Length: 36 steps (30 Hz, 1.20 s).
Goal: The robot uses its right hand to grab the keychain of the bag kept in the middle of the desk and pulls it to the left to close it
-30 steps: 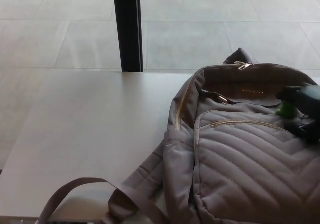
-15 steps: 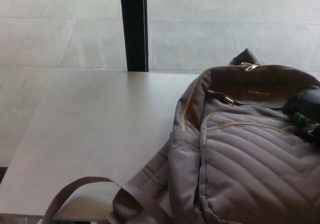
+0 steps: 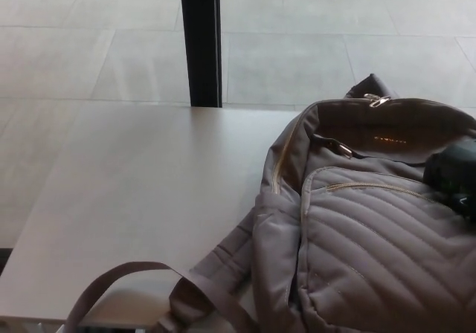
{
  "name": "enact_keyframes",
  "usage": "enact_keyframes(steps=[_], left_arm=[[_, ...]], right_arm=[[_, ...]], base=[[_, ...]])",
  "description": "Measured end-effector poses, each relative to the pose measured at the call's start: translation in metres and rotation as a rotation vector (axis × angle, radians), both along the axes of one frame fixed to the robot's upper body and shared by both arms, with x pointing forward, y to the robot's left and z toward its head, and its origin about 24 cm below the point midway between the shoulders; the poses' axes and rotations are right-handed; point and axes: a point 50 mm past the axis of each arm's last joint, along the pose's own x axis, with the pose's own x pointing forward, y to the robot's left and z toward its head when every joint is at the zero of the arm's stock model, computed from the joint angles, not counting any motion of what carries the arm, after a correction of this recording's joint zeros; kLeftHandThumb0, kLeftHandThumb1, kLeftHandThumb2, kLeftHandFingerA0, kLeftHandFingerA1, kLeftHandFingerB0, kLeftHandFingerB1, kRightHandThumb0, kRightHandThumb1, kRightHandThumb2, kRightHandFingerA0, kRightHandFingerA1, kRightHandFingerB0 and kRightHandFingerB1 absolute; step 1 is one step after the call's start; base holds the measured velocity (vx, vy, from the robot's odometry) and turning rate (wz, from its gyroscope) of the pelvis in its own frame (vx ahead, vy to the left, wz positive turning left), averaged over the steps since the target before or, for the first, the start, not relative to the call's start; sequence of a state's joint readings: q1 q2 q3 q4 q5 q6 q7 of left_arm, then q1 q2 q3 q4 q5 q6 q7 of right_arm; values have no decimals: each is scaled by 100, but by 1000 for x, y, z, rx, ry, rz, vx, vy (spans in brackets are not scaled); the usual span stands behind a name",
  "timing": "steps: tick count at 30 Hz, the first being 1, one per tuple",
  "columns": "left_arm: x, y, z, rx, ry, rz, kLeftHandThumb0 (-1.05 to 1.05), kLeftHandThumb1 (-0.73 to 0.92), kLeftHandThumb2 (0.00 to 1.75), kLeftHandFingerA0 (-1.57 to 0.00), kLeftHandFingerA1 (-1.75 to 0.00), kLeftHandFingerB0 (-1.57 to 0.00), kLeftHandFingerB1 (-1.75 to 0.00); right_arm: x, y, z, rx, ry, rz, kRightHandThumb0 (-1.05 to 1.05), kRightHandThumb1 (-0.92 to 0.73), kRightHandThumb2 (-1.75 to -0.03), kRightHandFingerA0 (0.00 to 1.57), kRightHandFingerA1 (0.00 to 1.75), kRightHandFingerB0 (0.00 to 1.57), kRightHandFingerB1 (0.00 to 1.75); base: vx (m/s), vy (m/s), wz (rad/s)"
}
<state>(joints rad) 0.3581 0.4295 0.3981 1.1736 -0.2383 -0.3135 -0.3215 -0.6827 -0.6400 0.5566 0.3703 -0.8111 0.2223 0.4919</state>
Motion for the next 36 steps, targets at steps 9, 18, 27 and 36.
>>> enact_keyframes(steps=[9, 18, 27, 36], left_arm=[[-5, -1, 0, -15, 16, -11, -56, 92, 68, -80, -64, -76, -53], [-5, -1, 0, -18, 16, -9, -56, 92, 67, -73, -59, -69, -51], [-6, -1, 0, -20, 16, -10, -55, 91, 66, -73, -63, -71, -52], [-6, -1, 0, -22, 16, -10, -56, 90, 66, -72, -62, -69, -51]], right_arm=[[-2, -9, -4, 52, -91, -2, -19, -69, -86, 79, 175, 65, 156], [0, -11, 4, 410, -295, -88, -14, -52, -111, 105, 175, 80, 165], [1, -11, 7, 785, -410, -204, -8, -51, -117, 94, 175, 70, 161], [-2, -21, 5, 1115, -507, -345, -18, -70, -91, 101, 175, 76, 164]], base=[[0, 0, 0], [0, 0, 0], [0, 0, 0], [0, 0, 0]])
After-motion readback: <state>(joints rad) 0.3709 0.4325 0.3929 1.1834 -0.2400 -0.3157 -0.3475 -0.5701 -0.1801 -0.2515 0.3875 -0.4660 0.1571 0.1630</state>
